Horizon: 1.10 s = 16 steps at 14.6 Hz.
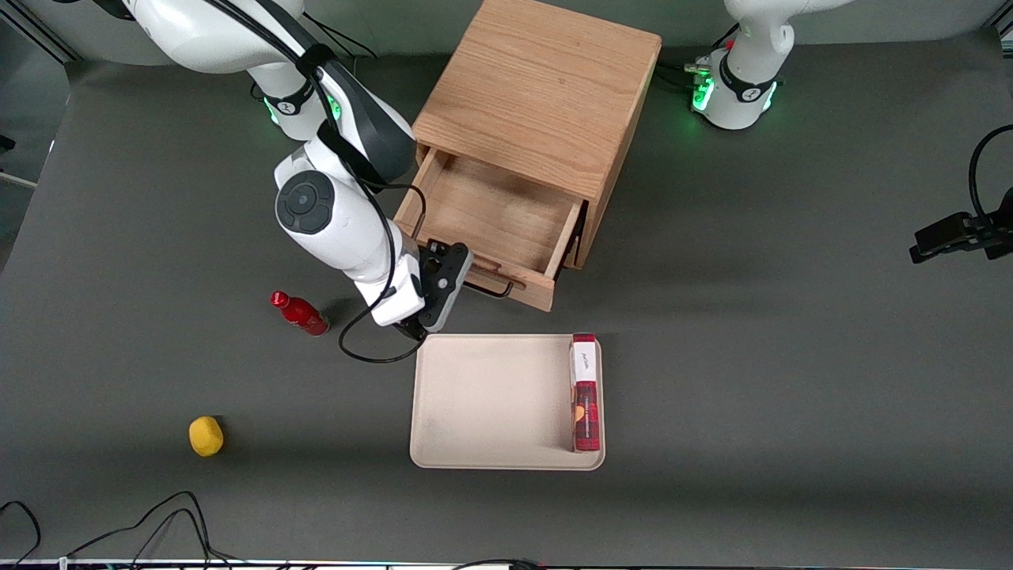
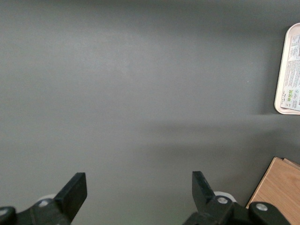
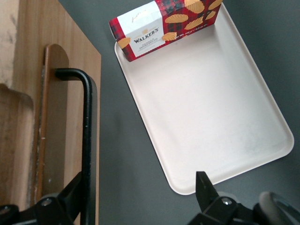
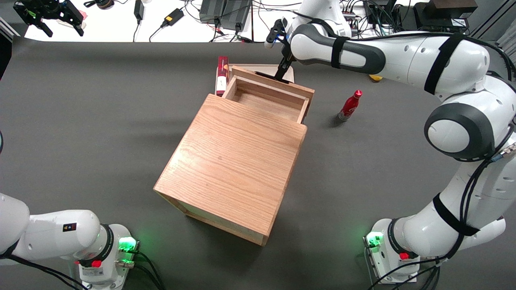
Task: Open upper drawer
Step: 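Pull the upper drawer outward by its handle with the right gripper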
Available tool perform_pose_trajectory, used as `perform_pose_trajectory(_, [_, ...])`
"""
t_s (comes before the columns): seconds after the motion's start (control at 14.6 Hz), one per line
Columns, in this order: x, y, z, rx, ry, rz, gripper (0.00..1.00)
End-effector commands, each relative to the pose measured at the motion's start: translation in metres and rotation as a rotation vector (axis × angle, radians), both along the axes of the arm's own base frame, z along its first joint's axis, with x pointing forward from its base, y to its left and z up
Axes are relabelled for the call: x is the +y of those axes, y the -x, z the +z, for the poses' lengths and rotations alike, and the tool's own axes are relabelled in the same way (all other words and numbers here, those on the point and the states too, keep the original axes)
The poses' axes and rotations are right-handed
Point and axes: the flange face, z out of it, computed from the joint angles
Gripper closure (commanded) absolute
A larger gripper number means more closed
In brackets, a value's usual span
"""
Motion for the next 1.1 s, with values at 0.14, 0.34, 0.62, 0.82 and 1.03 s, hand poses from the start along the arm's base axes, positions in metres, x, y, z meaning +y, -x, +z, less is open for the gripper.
perform_pose_trajectory(0.14, [-0.01, -0.026, -0.002, -0.036, -0.013, 0.002, 0.0])
perform_pose_trajectory(0.34, [-0.021, -0.038, -0.005, -0.036, -0.019, -0.016, 0.0])
perform_pose_trajectory(0.62, [-0.03, -0.049, -0.004, -0.045, -0.029, -0.025, 0.0])
perform_pose_trajectory(0.82, [-0.032, -0.057, -0.005, -0.047, -0.037, -0.036, 0.0])
perform_pose_trajectory(1.03, [-0.036, -0.066, -0.007, -0.049, -0.047, -0.05, 0.0])
